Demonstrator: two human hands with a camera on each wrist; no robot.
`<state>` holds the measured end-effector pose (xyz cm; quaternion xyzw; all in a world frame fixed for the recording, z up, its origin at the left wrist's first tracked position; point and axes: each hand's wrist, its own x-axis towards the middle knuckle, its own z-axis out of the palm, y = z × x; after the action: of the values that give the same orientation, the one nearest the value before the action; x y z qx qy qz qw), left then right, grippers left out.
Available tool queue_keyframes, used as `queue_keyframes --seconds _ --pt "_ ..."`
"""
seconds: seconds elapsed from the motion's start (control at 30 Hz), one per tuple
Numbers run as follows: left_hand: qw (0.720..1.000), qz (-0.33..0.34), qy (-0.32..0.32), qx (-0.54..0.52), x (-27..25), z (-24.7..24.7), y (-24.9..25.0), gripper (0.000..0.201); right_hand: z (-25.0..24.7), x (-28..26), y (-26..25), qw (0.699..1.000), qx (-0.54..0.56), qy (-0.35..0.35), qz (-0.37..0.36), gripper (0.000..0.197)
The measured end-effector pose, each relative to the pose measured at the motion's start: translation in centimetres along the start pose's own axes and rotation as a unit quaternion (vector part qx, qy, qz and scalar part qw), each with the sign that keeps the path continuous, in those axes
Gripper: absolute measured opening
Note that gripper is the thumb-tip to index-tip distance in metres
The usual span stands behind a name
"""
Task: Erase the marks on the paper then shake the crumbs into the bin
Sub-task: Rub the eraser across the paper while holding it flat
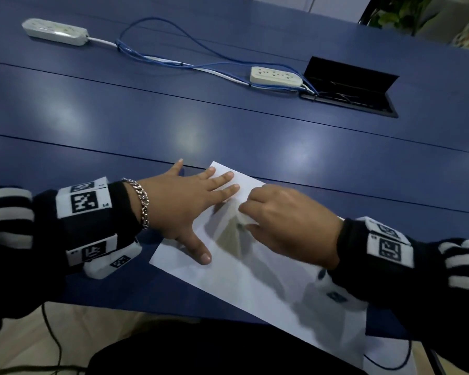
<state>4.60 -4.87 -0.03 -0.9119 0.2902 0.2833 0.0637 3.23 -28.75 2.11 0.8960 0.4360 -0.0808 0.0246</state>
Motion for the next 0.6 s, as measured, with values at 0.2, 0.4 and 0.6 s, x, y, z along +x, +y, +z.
queue_keyframes --seconds 0.2,0.4,0.6 --pt "1.000 -0.012 -0.014 0.007 0.1 0.0 0.2 0.148 -1.1 1.9 2.6 0.997 0.016 0.007 0.076 0.030" --pt "1.000 -0.010 -0.012 0.003 0.0 0.0 0.1 0.147 -1.0 0.9 0.6 0.999 0.023 -0.023 0.008 0.027" --pt "1.000 -0.014 -0.014 0.016 -0.1 -0.2 0.3 0.148 -1.1 1.1 0.3 1.000 0.019 -0.001 0.020 0.023"
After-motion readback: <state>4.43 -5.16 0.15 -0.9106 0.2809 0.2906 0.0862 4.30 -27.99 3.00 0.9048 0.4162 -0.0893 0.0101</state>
